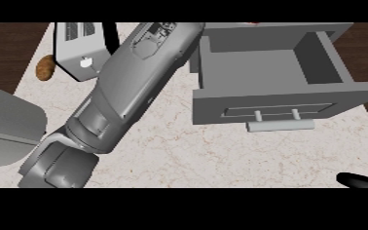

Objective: Pick up the can, place it into the drawer and close the drawer

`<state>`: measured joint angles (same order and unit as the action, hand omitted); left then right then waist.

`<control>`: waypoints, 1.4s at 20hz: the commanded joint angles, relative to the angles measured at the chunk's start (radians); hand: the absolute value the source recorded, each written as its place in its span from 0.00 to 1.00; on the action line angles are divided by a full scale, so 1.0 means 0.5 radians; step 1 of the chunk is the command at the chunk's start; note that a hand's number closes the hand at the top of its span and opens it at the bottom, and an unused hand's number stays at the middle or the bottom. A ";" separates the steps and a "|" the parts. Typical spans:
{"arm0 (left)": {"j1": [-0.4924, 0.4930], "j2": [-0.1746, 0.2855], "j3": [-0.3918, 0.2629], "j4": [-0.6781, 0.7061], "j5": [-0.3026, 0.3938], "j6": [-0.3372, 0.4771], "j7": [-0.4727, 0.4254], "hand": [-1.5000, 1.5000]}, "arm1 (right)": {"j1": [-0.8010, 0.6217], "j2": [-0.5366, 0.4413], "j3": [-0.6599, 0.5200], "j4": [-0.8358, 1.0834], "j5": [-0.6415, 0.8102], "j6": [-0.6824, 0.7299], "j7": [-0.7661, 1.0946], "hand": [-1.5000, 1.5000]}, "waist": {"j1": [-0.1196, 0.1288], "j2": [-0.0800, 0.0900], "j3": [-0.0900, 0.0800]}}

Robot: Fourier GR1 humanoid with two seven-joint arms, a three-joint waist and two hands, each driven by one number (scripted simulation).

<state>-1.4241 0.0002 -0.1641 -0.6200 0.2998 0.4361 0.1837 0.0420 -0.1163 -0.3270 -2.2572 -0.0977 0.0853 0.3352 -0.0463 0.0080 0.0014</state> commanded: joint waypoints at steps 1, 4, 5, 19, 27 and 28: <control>-0.225 0.000 0.035 0.236 0.032 -0.048 0.044 1.00 | -0.114 -0.033 -0.018 0.059 0.004 -0.046 0.055 0.00 | 0.008 0.007 0.000; -0.235 0.000 -0.086 0.345 0.133 0.028 -0.067 1.00 | -0.047 -0.035 -0.007 -0.002 -0.014 0.000 0.042 0.00 | -0.046 0.015 0.002; -0.299 0.000 -0.090 0.373 0.154 0.091 -0.065 1.00 | -0.045 -0.028 -0.004 -0.018 -0.051 0.007 0.056 0.00 | -0.068 0.018 0.003; -0.431 0.000 -0.235 0.645 0.302 0.381 -0.187 0.00 | -0.160 -0.074 0.053 0.036 0.009 0.009 0.063 0.00 | -0.125 0.040 0.005; -0.365 0.000 -0.294 0.610 0.445 0.421 -0.266 0.00 | -0.262 -0.218 0.136 0.074 0.228 0.089 -0.066 0.00 | -0.117 0.041 0.004; -0.344 0.000 -0.313 0.588 0.480 0.439 -0.251 0.00 | -0.312 -0.244 0.200 0.063 0.310 0.093 -0.054 0.00 | -0.131 0.045 0.003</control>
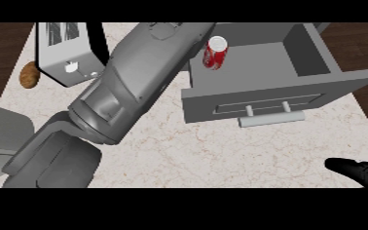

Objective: Pick up the can, place it into the drawer and close the drawer

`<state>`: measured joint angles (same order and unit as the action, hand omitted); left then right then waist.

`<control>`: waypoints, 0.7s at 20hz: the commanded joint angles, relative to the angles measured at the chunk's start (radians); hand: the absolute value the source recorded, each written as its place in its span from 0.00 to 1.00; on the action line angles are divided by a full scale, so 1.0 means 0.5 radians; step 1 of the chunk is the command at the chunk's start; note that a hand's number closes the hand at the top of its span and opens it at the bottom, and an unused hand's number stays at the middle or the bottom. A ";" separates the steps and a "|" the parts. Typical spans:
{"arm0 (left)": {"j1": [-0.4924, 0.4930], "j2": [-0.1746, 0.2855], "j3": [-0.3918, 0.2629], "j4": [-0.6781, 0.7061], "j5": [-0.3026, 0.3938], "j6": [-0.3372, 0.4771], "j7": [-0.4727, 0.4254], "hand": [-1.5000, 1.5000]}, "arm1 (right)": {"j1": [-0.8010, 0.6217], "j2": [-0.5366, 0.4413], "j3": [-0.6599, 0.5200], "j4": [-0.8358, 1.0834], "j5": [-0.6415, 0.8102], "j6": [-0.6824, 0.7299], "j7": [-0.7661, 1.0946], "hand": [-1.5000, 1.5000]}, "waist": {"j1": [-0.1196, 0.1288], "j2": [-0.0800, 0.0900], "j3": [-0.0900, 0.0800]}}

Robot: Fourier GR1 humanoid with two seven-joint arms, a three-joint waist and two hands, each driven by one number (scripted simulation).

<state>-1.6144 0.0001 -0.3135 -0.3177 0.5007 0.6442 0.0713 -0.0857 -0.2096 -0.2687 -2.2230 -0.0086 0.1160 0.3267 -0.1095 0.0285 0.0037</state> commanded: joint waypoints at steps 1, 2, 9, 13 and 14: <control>0.003 0.000 0.032 0.002 0.069 -0.010 -0.085 0.00 | -0.050 -0.060 0.090 0.025 0.222 0.023 -0.136 0.00 | 0.037 0.004 -0.002; -0.027 0.000 0.024 0.024 0.078 0.024 -0.059 0.00 | -0.041 -0.110 0.073 0.030 0.212 0.068 -0.151 0.00 | 0.021 0.002 -0.001; 0.009 0.000 0.050 -0.036 0.206 -0.013 -0.142 0.00 | -0.263 -0.194 0.375 0.325 0.810 -0.014 -0.280 0.00 | 0.091 0.004 -0.004; -0.026 0.000 0.054 -0.010 0.225 0.028 -0.173 0.00 | -0.277 -0.219 0.513 0.510 1.069 -0.062 -0.415 0.00 | 0.103 -0.007 -0.002; -0.106 0.000 0.067 0.052 0.201 0.038 -0.138 0.00 | -0.327 -0.225 0.577 0.584 1.166 -0.090 -0.452 0.00 | 0.123 0.004 -0.002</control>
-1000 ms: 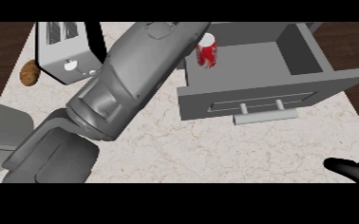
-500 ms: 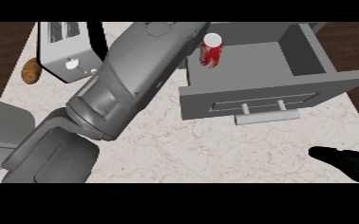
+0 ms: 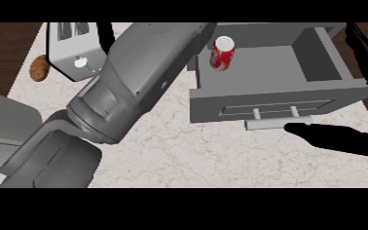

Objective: Pick up the can, place it into the drawer and close the drawer

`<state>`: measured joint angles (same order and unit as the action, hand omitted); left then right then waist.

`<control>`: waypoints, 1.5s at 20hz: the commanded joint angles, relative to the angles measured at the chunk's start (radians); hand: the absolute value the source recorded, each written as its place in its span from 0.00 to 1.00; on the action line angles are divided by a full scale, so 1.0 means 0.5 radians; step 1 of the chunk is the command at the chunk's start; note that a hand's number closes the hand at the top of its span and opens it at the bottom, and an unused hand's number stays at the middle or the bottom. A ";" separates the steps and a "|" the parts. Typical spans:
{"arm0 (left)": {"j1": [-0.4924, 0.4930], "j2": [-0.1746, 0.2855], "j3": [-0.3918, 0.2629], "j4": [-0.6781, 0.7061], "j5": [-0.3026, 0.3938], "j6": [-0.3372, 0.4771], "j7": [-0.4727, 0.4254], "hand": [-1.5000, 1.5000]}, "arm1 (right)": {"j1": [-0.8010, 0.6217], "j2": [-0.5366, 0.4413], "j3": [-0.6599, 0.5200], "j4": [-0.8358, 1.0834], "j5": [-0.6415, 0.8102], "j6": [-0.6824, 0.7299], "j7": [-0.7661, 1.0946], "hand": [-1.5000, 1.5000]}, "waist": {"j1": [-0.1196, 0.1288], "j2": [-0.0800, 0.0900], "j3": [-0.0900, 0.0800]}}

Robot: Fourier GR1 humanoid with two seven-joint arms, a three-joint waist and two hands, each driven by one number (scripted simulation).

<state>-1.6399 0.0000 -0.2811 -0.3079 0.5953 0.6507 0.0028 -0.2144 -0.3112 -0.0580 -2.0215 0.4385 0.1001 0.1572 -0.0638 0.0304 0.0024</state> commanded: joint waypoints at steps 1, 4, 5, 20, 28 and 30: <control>0.022 0.000 -0.011 0.028 0.013 -0.007 -0.061 0.00 | -0.104 -0.025 0.151 0.254 0.296 -0.064 -0.086 0.00 | 0.037 -0.008 0.000; -0.023 0.000 -0.044 0.048 -0.010 0.010 -0.007 0.00 | -0.195 -0.005 0.264 0.415 0.485 -0.124 -0.091 0.00 | 0.062 -0.021 -0.001; -0.021 0.000 -0.057 0.047 0.002 0.025 0.007 0.00 | -0.327 0.014 0.272 0.550 0.512 -0.137 -0.068 0.00 | 0.066 -0.015 -0.001; 0.052 0.209 0.052 0.023 -0.074 -0.164 0.067 0.00 | -0.776 0.233 0.362 1.836 1.096 -0.805 -0.412 0.00 | 0.155 -0.039 -0.002; 0.236 0.292 0.029 -0.197 -0.108 -0.217 0.105 0.00 | -1.224 0.311 0.165 2.499 1.237 -1.240 -0.356 0.00 | 0.253 -0.046 -0.004; 0.245 0.290 -0.001 -0.240 -0.131 -0.216 0.172 0.00 | -1.306 0.266 0.122 2.669 1.260 -1.336 -0.410 0.00 | 0.270 -0.043 -0.003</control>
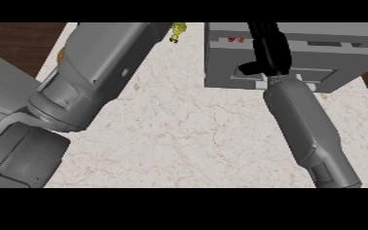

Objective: Pick up the can, place it into the drawer and close the drawer

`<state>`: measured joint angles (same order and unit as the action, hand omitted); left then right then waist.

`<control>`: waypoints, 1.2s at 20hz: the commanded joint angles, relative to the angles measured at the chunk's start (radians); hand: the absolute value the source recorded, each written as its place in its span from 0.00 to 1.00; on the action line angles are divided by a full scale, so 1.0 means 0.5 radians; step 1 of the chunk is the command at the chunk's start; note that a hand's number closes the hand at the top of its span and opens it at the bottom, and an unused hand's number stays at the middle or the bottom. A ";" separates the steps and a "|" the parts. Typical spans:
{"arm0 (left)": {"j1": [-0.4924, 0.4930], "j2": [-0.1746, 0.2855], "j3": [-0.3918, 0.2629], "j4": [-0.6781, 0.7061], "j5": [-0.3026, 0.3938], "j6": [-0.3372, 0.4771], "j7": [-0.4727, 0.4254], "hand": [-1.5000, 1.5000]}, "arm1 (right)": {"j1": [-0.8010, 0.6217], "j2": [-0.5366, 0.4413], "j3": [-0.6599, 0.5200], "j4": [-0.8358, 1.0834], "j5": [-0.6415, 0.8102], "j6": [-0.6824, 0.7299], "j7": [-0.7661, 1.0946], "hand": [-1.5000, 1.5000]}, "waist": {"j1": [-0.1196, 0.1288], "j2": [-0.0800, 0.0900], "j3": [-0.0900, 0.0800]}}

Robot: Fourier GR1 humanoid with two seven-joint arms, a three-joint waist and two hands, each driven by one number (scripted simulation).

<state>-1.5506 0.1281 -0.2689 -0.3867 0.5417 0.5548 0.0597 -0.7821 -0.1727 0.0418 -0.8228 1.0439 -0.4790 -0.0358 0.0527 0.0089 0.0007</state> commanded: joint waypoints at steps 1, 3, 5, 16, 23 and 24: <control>0.083 0.076 -0.023 -0.085 -0.041 -0.004 0.048 0.00 | -0.210 0.016 -0.094 0.334 0.042 -0.223 -0.035 0.00 | 0.026 0.004 0.001; 0.117 0.097 -0.029 -0.148 -0.037 -0.040 0.091 0.00 | -0.348 0.011 -0.126 0.473 0.069 -0.247 0.010 0.00 | 0.059 0.008 0.000; 0.181 0.113 -0.039 -0.217 -0.035 -0.077 0.107 0.00 | -0.347 -0.032 -0.171 0.582 0.046 -0.360 -0.096 0.00 | 0.087 0.014 0.001; 0.381 0.222 -0.091 -0.595 -0.070 -0.046 0.266 0.00 | -0.737 -0.087 -0.270 0.913 0.044 -0.390 -0.131 0.00 | 0.129 0.010 0.001; 0.557 0.314 -0.087 -0.743 -0.065 -0.097 0.272 0.00 | -0.906 -0.017 -0.460 0.881 -0.204 -0.278 -0.295 0.00 | 0.131 0.010 0.002; 0.573 0.309 -0.114 -0.781 -0.084 -0.085 0.286 0.00 | -0.871 0.022 -0.462 0.905 -0.199 -0.335 -0.312 0.00 | 0.145 0.012 0.003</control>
<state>-1.3073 0.2764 -0.3136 -0.7287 0.5061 0.5101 0.1956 -1.1334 -0.1914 -0.1198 -0.3392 1.0228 -0.6137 -0.1736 0.1041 0.0286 0.0091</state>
